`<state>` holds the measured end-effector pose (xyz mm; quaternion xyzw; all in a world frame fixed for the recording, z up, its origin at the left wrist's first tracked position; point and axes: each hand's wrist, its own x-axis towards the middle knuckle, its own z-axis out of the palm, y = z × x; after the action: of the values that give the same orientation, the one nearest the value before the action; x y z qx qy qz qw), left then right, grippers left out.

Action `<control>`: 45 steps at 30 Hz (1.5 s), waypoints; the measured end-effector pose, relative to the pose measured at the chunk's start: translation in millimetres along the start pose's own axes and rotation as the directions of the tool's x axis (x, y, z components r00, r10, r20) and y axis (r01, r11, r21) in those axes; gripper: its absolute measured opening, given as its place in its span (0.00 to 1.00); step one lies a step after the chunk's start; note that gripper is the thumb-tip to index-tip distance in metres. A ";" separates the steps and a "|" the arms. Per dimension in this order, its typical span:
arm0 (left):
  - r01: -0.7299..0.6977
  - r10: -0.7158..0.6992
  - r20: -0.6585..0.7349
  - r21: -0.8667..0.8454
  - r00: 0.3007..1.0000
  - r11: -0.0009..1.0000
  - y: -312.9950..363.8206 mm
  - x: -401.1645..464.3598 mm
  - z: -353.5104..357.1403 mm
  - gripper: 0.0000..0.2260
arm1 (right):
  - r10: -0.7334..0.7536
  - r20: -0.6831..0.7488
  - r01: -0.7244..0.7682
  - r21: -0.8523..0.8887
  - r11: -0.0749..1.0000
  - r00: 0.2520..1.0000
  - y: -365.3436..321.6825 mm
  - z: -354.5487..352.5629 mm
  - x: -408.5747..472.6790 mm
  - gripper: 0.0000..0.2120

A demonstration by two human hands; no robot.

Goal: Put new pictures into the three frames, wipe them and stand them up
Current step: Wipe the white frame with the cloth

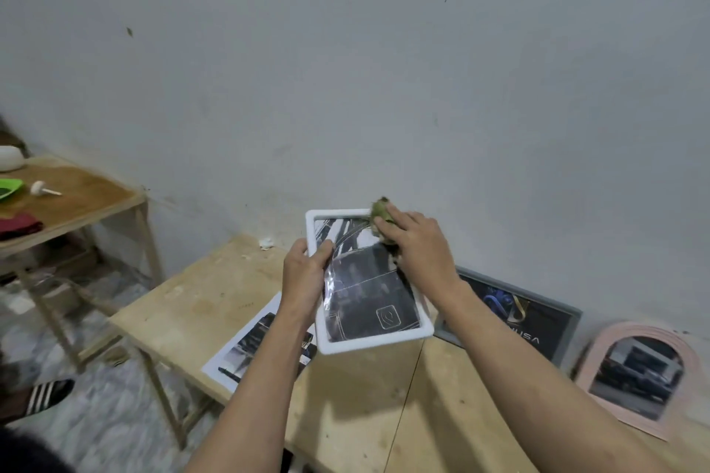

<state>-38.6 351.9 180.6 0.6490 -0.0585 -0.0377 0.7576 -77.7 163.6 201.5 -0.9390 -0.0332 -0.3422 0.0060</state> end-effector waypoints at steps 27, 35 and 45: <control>-0.060 0.069 0.048 -0.172 0.996 0.983 8.1 7.5 21.6 0.08 | -0.174 0.145 0.069 0.540 0.839 0.974 -46.3 -11.8 -28.5 0.31; -0.032 0.036 0.074 -0.065 0.997 0.997 -7.3 12.2 -2.8 0.10 | 0.135 0.437 -0.457 0.843 0.283 0.889 -46.3 -41.0 -51.7 0.27; -0.032 0.049 0.100 -0.170 0.994 0.985 -1.0 7.4 19.4 0.10 | -0.068 0.146 -0.017 0.515 0.857 0.987 -55.2 -2.6 -19.0 0.30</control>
<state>-34.0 331.7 182.8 0.5785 -0.1075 -0.0606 0.8063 -97.6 217.5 190.7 -0.9270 -0.1364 -0.2451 0.2490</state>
